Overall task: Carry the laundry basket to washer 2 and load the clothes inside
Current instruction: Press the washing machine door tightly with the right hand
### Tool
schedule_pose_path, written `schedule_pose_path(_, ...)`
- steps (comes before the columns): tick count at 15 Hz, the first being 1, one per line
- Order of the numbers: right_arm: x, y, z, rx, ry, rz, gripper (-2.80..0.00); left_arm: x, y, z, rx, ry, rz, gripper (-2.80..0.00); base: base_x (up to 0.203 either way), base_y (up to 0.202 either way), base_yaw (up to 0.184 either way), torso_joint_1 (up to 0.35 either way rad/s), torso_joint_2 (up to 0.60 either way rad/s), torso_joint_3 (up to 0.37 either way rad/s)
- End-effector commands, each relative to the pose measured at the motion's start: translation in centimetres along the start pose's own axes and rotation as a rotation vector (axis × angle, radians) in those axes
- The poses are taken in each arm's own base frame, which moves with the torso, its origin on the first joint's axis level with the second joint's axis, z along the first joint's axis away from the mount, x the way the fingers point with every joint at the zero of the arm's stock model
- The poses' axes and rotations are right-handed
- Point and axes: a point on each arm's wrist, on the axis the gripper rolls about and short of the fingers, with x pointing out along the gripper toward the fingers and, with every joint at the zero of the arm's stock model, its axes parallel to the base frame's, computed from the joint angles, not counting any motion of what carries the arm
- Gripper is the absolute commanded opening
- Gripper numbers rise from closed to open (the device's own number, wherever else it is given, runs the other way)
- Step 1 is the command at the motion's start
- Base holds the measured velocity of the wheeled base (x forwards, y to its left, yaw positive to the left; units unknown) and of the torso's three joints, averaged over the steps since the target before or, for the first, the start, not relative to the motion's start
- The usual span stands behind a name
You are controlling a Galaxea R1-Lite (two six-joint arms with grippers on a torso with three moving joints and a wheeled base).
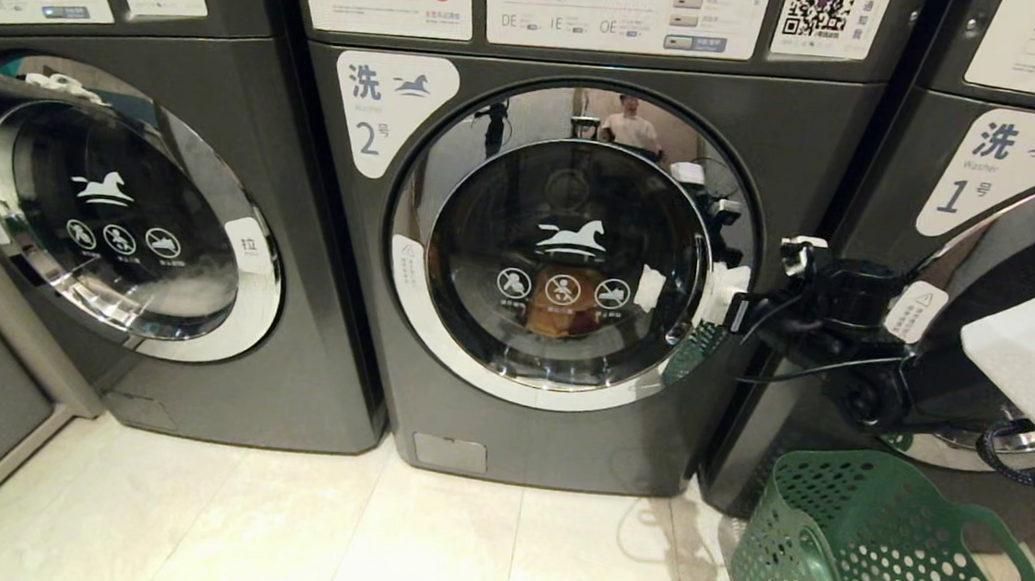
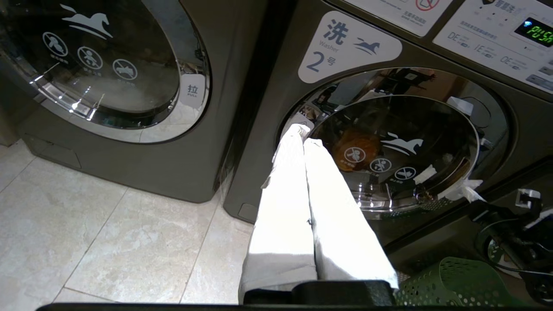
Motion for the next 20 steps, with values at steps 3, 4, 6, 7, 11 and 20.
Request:
schedule_pose_path(3, 1.0, -0.1, 0.7, -0.006, -0.044, 0.009, -2.8, -0.1, 0.1, 0.0, -0.002, 0.0, 0.002, -2.8, 0.0, 0.0, 0.0, 0.0, 0.0, 0.0)
schedule_pose_path(4, 1.1, -0.1, 0.7, -0.008, -0.048, 0.009, -2.8, -0.1, 0.1, 0.0, -0.002, 0.0, 0.003, -2.8, 0.0, 0.0, 0.0, 0.0, 0.0, 0.0)
schedule_pose_path(6, 1.7, -0.3, 0.3, -0.017, -0.051, 0.009, -2.8, -0.1, 0.1, 0.0, -0.002, -0.001, 0.004, -2.8, 0.0, 0.0, 0.0, 0.0, 0.0, 0.0)
schedule_pose_path(7, 2.0, -0.3, 0.1, -0.019, -0.053, 0.01, -2.8, -0.1, 0.1, 0.0, -0.002, 0.0, 0.004, -2.8, 0.0, 0.0, 0.0, 0.0, 0.0, 0.0)
schedule_pose_path(11, 2.5, -0.5, -0.6, -0.022, -0.043, 0.008, -2.8, -0.1, 0.1, 0.0, -0.001, -0.001, 0.01, -2.8, 0.0, 0.0, 0.0, 0.0, 0.0, 0.0)
schedule_pose_path(20, -15.8, 8.1, 12.4, -0.027, -0.033, 0.258, -2.8, 1.0, 0.1, -1.6, 0.033, 0.067, 0.029, -2.8, 0.0, 0.0, 0.0, 0.0, 0.0, 0.0)
